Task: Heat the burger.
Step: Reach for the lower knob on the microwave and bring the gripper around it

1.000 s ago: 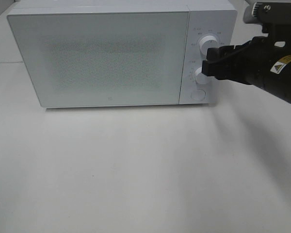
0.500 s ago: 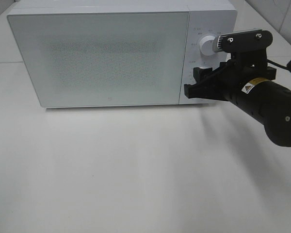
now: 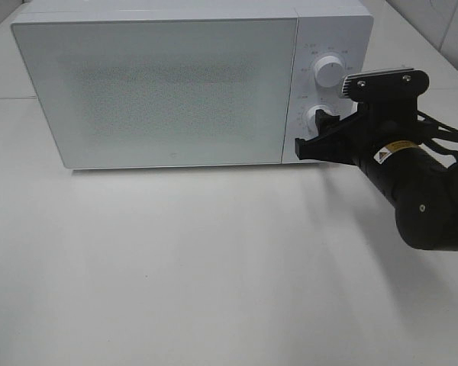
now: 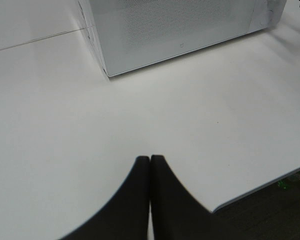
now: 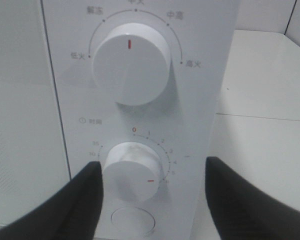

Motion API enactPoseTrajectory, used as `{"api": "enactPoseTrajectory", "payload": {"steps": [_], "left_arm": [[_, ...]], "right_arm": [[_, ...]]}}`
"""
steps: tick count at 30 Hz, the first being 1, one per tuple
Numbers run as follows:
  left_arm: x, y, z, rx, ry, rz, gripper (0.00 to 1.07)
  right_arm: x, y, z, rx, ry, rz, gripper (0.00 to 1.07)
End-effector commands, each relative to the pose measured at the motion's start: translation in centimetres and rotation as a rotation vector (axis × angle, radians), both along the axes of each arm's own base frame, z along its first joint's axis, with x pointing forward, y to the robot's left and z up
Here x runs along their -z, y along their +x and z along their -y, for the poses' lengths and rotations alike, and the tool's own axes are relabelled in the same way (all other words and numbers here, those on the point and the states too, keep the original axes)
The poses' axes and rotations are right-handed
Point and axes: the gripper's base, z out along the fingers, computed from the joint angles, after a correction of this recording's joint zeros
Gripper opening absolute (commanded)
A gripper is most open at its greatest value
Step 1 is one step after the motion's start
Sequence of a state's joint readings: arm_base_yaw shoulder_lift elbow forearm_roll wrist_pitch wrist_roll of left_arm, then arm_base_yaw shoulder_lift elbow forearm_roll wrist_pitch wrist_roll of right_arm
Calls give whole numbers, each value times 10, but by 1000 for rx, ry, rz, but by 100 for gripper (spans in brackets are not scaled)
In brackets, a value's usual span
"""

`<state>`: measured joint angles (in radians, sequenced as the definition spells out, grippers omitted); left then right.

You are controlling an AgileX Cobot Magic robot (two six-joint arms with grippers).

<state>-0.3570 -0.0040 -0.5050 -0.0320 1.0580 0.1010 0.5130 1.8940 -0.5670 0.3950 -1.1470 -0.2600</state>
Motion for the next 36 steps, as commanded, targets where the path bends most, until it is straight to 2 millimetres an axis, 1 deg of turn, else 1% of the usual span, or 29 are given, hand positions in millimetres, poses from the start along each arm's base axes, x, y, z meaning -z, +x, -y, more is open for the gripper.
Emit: {"api": "enactPoseTrajectory", "payload": {"steps": [1,8,16,18,21,25,29,31,36], "left_arm": [[-1,-2,0,-2,-16,31,0],[-1,-2,0,-2,-16,31,0],[-1,-2,0,-2,-16,31,0],[-1,-2,0,-2,-16,31,0],[-1,-2,0,-2,-16,31,0],[-1,-2,0,-2,-16,31,0],[-1,-2,0,-2,-16,31,0],[-1,-2,0,-2,-16,31,0],[-1,-2,0,-2,-16,31,0]], "right_arm": [[-3,2,-2,-8,25,35,59],[-4,2,-5,-39,57,56,59],[4,13,-12,-36,60,58,59],[10,17,-13,-28,57,57,59],[14,17,-13,-27,52,49,59],[14,17,-13,-28,54,48,59],[11,21,-15,-28,62,59,59],[7,26,-18,-27,73,74,59],[9,29,-18,-7,79,73,59]]}}
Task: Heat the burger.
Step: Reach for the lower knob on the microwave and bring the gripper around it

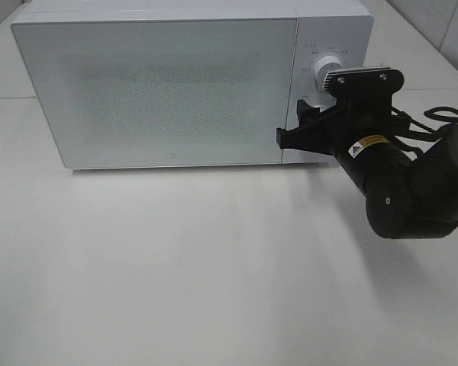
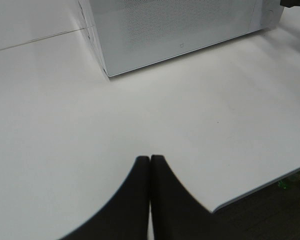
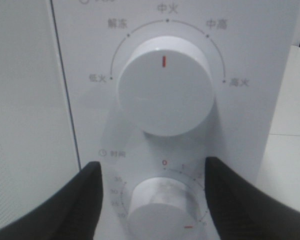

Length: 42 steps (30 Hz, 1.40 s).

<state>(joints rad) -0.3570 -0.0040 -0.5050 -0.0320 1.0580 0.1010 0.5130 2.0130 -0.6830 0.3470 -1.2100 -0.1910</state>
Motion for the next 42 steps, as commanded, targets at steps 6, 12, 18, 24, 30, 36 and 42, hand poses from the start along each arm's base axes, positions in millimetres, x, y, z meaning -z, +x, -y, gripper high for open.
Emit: {"api": "enactPoseTrajectory", "payload": {"steps": [6,12,18,24,30,36,42], "left_arm": [[-1,-2,0,-2,-16,31,0],[-1,-2,0,-2,-16,31,0],[-1,-2,0,-2,-16,31,0],[-1,-2,0,-2,-16,31,0],[-1,-2,0,-2,-16,31,0],[-1,-2,0,-2,-16,31,0],[-1,-2,0,-2,-16,31,0]], "right_arm": [[13,3,2,45,4,-30,59],[14,4,2,42,1,-18,59],[14,4,2,42,1,-18,56],[13,4,2,42,3,-10,35],[12,4,2,44,5,3,8],[12,4,2,48,34,-2,0],[11,4,2,79,244,-25,0]]}}
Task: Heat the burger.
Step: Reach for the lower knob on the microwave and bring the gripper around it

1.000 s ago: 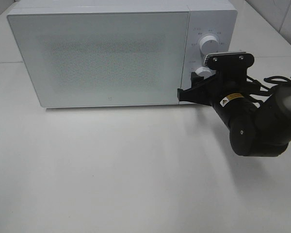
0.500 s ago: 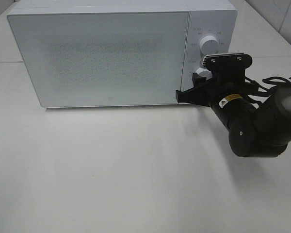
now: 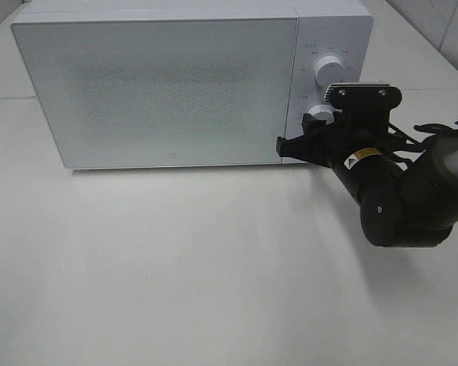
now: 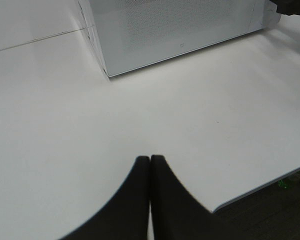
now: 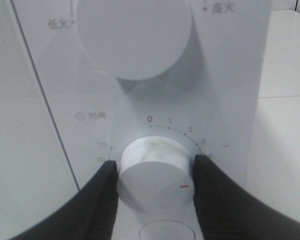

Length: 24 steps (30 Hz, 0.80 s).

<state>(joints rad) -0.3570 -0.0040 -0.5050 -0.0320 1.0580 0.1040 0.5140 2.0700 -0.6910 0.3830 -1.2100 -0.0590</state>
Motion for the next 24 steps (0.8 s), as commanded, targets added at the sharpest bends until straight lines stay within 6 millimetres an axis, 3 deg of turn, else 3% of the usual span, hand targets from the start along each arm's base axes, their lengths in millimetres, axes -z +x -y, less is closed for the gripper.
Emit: {"api": "enactPoseTrajectory", "payload": {"steps": [1,5,6,8,9,13,15,16,17,20,24], "left_arm": [[-1,-2,0,-3,-19,30,0],[-1,-2,0,-3,-19,30,0],[-1,-2,0,-3,-19,30,0],[-1,-2,0,-3,-19,30,0],[-1,-2,0,-3,-19,30,0],[-1,-2,0,-3,-19,30,0],[-1,-2,0,-3,-19,30,0],[-1,-2,0,-3,-19,30,0],[-1,-2,0,-3,-19,30,0],[-1,-2,0,-3,-19,30,0],[-1,-2,0,-3,-19,30,0]], "right_arm": [[-9,3,0,39,182,48,0],[-11,3,0,63,335,47,0],[-12,3,1,80,464,41,0],[-13,3,1,88,530,36,0],[-14,3,1,104,663,31,0],[-17,4,1,118,839,28,0],[-19,4,2,131,1017,22,0],[-19,4,2,131,1017,22,0],[-19,4,2,145,1135,1,0],[-19,4,2,165,1284,-26,0],[-19,4,3,175,1349,-37,0]]}}
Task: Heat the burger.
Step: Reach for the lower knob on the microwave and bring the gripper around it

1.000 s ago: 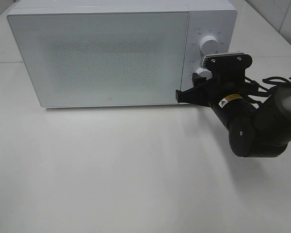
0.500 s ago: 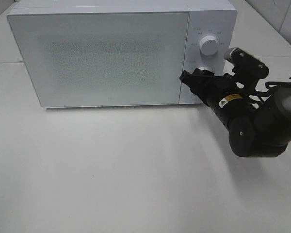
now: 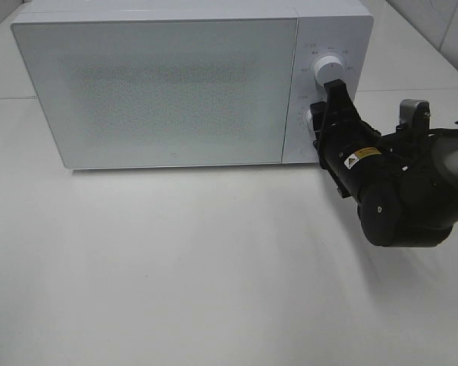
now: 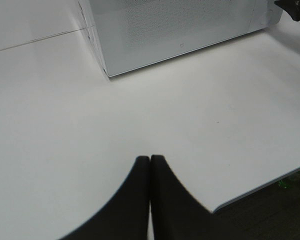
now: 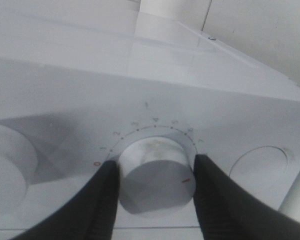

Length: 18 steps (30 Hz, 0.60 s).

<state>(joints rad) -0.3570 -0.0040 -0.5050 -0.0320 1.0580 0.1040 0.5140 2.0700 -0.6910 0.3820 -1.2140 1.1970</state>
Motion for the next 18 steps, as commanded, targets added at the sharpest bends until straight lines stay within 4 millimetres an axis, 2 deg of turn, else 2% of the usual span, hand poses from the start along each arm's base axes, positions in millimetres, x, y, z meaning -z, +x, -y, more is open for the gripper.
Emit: {"api": "enactPoseTrajectory", "payload": {"steps": [1,12,14,15,16,17,18], "left_arm": [[-1,-2,0,-3,-19,30,0],[-1,-2,0,-3,-19,30,0],[-1,-2,0,-3,-19,30,0],[-1,-2,0,-3,-19,30,0],[-1,-2,0,-3,-19,30,0],[-1,-2,0,-3,-19,30,0],[-1,-2,0,-3,-19,30,0]], "right_arm": [[-18,4,3,54,160,163,0],[-18,4,4,73,205,156,3],[-18,4,4,72,194,158,17],[-18,4,4,72,194,158,17],[-18,4,4,72,194,158,22],[-18,4,4,72,189,158,34],[-18,4,4,72,189,158,34]]}}
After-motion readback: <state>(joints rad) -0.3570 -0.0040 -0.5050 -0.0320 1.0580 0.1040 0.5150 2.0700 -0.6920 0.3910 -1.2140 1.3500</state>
